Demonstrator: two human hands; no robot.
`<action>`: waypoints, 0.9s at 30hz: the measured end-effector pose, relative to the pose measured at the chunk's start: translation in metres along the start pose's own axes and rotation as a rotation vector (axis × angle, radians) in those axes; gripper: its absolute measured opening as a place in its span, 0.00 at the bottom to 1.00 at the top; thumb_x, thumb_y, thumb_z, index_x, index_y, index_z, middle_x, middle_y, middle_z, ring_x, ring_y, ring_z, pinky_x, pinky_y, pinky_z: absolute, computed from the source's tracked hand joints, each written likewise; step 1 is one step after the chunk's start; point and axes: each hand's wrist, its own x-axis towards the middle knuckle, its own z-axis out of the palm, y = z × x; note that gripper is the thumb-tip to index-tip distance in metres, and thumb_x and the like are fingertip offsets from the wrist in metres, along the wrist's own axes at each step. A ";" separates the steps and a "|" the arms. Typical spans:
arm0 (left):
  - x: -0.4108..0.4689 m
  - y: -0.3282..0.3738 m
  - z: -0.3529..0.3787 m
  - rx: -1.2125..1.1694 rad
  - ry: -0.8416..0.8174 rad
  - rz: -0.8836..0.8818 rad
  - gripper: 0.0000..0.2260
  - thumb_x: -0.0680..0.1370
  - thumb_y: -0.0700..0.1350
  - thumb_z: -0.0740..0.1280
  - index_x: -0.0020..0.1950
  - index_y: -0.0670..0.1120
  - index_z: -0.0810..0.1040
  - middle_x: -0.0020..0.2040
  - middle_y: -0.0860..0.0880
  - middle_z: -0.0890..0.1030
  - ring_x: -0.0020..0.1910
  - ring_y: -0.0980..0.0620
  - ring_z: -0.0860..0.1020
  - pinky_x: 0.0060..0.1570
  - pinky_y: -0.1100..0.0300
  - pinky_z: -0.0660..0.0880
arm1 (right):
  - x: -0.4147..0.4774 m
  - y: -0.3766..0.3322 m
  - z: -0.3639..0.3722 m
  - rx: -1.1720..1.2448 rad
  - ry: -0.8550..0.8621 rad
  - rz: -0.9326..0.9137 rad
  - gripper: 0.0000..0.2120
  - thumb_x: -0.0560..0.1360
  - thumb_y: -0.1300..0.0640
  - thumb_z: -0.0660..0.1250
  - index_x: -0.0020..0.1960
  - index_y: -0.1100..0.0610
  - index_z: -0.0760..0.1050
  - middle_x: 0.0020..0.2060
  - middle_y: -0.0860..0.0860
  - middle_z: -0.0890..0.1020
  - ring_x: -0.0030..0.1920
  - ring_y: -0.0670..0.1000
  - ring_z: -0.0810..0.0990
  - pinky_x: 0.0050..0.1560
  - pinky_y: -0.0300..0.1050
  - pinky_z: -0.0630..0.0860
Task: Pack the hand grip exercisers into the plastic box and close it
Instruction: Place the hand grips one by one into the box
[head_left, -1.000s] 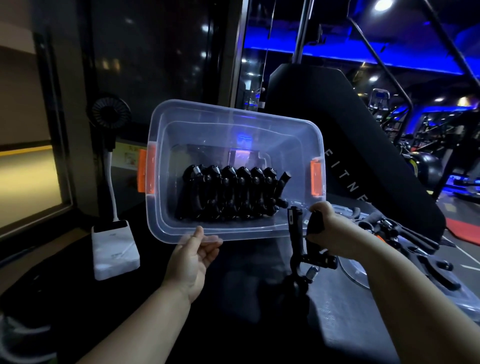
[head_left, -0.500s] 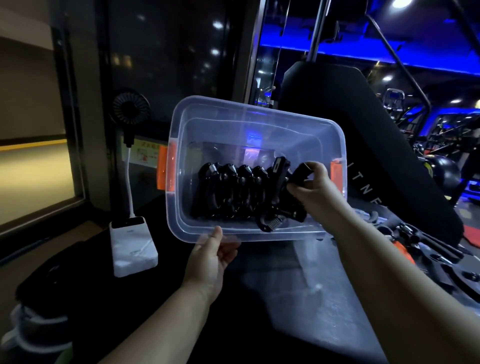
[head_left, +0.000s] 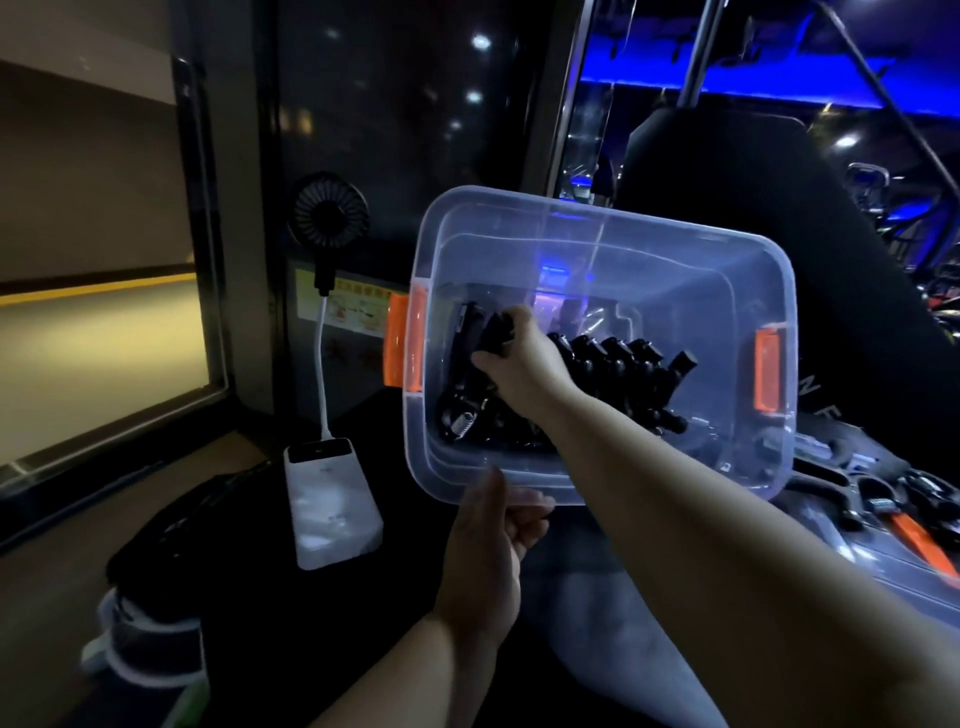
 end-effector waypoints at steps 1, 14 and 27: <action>0.000 0.000 0.000 0.001 0.001 -0.001 0.19 0.81 0.49 0.57 0.38 0.39 0.75 0.34 0.42 0.81 0.36 0.50 0.80 0.40 0.59 0.74 | 0.003 -0.003 0.006 -0.024 -0.018 -0.005 0.24 0.75 0.54 0.69 0.66 0.55 0.62 0.48 0.54 0.79 0.45 0.57 0.77 0.42 0.45 0.71; 0.004 -0.002 -0.005 -0.060 -0.023 0.000 0.20 0.71 0.55 0.66 0.51 0.39 0.76 0.43 0.39 0.81 0.42 0.45 0.79 0.47 0.51 0.72 | 0.031 0.002 0.035 -0.203 -0.028 0.140 0.23 0.75 0.53 0.70 0.66 0.55 0.67 0.54 0.56 0.79 0.54 0.59 0.78 0.48 0.47 0.73; 0.004 -0.002 -0.005 -0.057 -0.055 0.018 0.18 0.74 0.53 0.63 0.52 0.39 0.76 0.43 0.40 0.80 0.41 0.46 0.77 0.45 0.52 0.71 | 0.031 0.003 0.037 -0.336 0.023 0.091 0.20 0.75 0.56 0.71 0.59 0.56 0.62 0.31 0.50 0.70 0.39 0.57 0.76 0.36 0.49 0.75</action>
